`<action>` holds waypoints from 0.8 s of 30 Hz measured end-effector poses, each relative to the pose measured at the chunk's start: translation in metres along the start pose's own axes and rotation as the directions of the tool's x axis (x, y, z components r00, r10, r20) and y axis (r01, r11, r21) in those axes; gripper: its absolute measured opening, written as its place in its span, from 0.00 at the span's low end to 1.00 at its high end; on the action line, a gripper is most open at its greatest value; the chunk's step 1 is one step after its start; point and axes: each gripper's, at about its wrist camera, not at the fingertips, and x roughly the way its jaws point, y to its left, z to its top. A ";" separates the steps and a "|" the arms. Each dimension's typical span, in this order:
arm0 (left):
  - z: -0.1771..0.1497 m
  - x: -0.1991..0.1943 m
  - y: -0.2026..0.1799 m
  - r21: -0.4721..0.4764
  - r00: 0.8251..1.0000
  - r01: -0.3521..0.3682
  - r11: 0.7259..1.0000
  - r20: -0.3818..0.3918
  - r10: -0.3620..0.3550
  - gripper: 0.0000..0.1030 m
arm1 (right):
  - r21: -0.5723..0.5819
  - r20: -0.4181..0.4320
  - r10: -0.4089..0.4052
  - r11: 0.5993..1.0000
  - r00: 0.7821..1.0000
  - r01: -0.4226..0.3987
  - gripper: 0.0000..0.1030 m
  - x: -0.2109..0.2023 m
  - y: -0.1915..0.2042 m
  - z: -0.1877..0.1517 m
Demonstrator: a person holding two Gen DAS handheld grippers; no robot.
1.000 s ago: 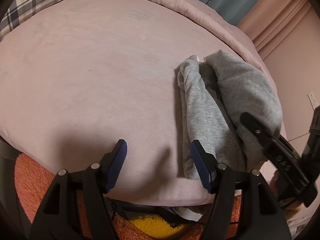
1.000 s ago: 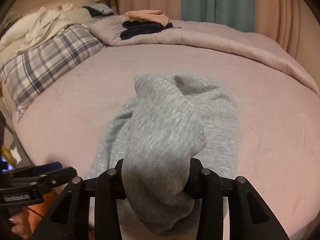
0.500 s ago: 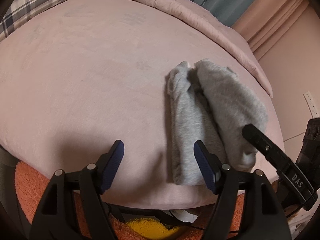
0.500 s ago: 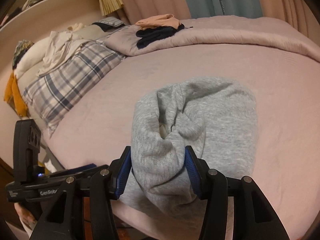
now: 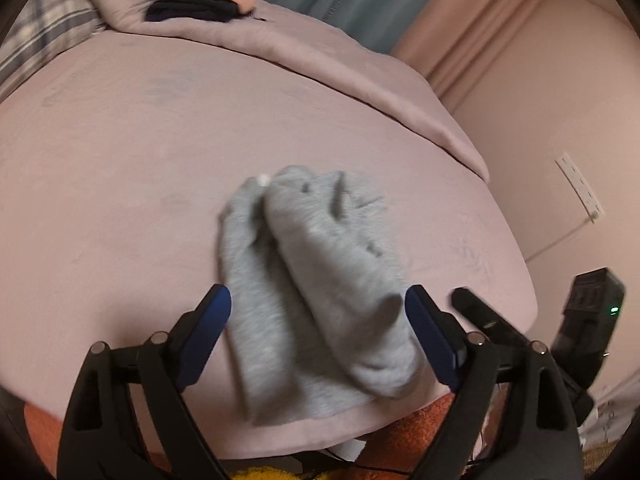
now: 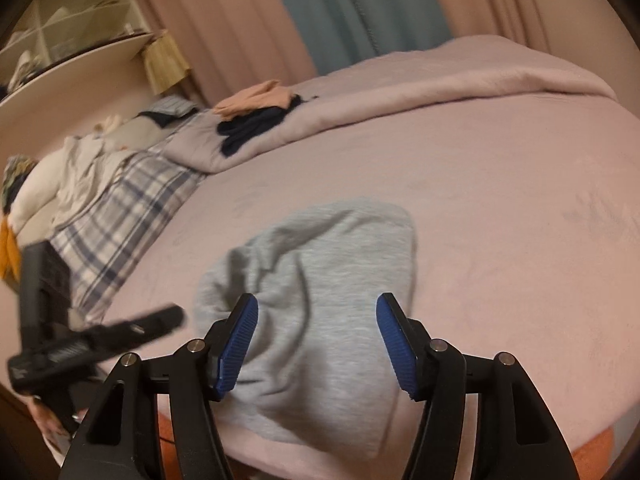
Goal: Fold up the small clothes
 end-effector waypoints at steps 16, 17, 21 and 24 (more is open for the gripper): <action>-0.019 0.042 0.027 -0.019 0.976 -0.210 0.978 -0.061 0.208 0.83 | 0.026 -0.117 -0.053 0.998 0.992 0.057 0.61 0.029 -0.018 -0.014; -0.022 0.043 0.032 -0.028 0.974 -0.218 0.976 -0.069 0.215 0.83 | 0.028 -0.122 -0.054 0.998 0.991 0.058 0.63 0.030 -0.019 -0.014; -0.035 0.045 0.053 -0.081 0.969 -0.228 0.970 -0.112 0.218 0.83 | 0.036 -0.140 -0.052 0.998 0.989 0.057 0.66 0.035 -0.021 -0.016; -0.044 0.045 0.065 -0.130 0.972 -0.214 0.968 -0.131 0.197 0.84 | 0.039 -0.161 -0.053 0.997 0.986 0.060 0.67 0.041 -0.021 -0.017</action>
